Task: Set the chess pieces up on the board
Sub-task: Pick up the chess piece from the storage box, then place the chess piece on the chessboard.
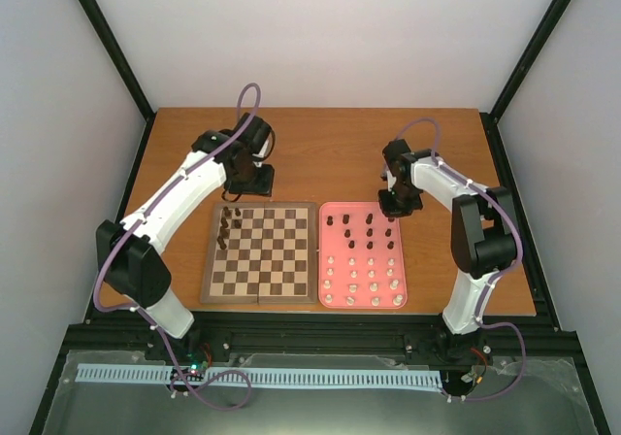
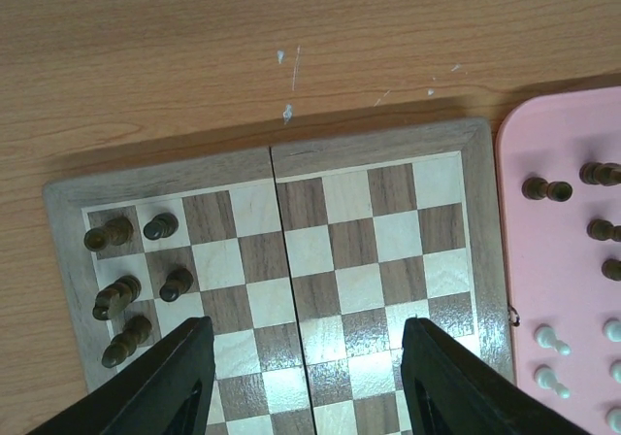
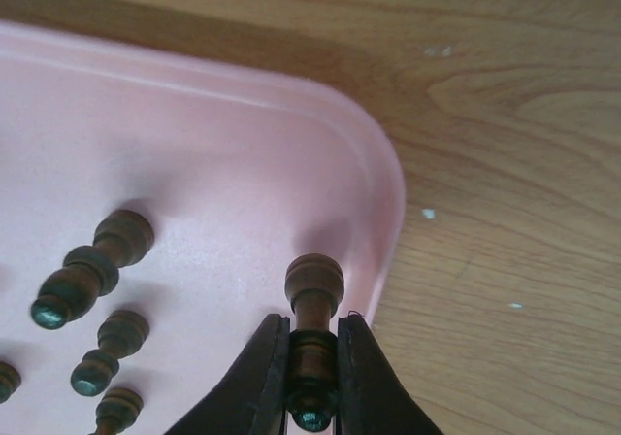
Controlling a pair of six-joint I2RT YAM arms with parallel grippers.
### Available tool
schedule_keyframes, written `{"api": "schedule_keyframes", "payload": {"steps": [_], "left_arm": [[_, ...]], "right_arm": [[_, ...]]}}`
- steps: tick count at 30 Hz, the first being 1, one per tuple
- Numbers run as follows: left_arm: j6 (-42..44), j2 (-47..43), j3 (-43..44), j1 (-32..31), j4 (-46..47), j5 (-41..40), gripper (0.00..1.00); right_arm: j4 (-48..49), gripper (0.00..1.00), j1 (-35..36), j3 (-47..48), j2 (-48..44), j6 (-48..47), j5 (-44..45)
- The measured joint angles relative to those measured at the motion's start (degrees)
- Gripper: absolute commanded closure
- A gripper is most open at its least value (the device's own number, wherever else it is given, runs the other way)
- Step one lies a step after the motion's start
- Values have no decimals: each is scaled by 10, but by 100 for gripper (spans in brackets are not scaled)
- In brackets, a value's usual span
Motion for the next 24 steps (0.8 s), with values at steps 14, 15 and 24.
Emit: {"api": "schedule_keyframes", "payload": {"steps": [14, 15, 24], "left_arm": [[12, -102, -21, 169, -16, 37, 33], [12, -115, -31, 184, -16, 39, 30], [14, -186, -107, 273, -16, 45, 18]], "right_arm": [[-80, 97, 110, 187, -34, 28, 37], [-86, 97, 132, 200, -31, 34, 36], [-106, 97, 328, 345, 80, 52, 2]]}}
